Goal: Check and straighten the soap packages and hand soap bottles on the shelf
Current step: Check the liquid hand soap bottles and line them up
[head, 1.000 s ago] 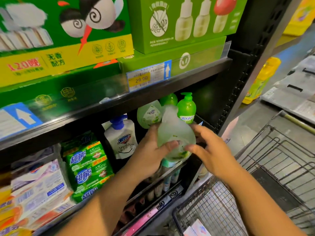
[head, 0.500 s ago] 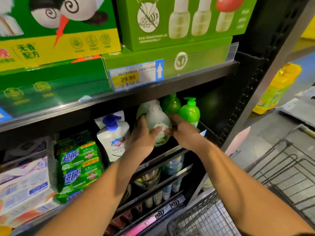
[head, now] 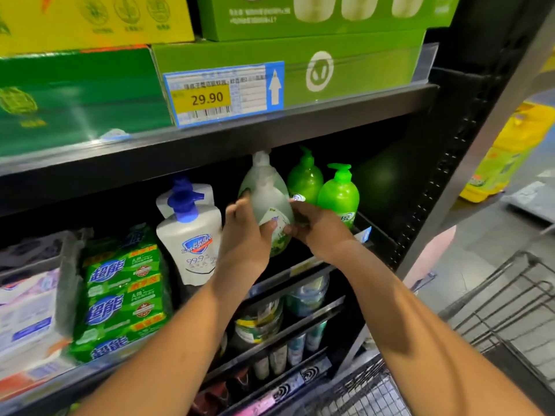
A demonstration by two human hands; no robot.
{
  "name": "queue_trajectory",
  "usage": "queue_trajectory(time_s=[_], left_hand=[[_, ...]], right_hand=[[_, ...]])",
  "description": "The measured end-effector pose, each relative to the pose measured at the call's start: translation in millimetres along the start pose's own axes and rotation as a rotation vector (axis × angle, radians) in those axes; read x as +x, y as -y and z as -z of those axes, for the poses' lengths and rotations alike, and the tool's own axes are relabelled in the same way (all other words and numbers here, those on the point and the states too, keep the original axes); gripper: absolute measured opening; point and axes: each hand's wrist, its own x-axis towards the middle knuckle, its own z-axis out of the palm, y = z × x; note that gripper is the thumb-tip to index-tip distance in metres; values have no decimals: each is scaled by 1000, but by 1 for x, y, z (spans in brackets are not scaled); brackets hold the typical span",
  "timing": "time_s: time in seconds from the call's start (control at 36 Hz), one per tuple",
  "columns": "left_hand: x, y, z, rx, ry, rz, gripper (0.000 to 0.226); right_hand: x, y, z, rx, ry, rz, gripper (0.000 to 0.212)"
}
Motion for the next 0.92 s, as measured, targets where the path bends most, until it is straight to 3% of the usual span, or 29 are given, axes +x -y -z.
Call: queue_trajectory(time_s=[0.08, 0.14, 0.19, 0.25, 0.36, 0.42, 0.64, 0.81, 0.92], left_hand=[[7, -6, 2, -24, -47, -4, 63], [10, -10, 3, -23, -68, -9, 61], [12, -10, 2, 7, -70, -14, 60], [12, -8, -1, 34, -72, -1, 57], [10, -8, -6, -4, -72, 18, 60], [10, -6, -9, -63, -58, 29, 63], [13, -3, -15, -82, -49, 31, 64], [14, -1, -15, -67, -20, 19, 60], [6, 2, -8, -9, 59, 2, 75]], right_hand=[[-10, 3, 22, -228, -189, -52, 36], [-18, 3, 38, -310, -477, 52, 23], [-22, -3, 49, -365, -660, 159, 22], [-25, 0, 56, -256, -642, 100, 26], [-16, -7, 56, 122, -381, -121, 48], [-7, -15, 51, 226, -351, -165, 49], [8, -21, 49, -73, -342, -346, 49], [-1, -12, 51, -114, -338, -285, 42], [-18, 10, 66, -93, -394, -123, 35]])
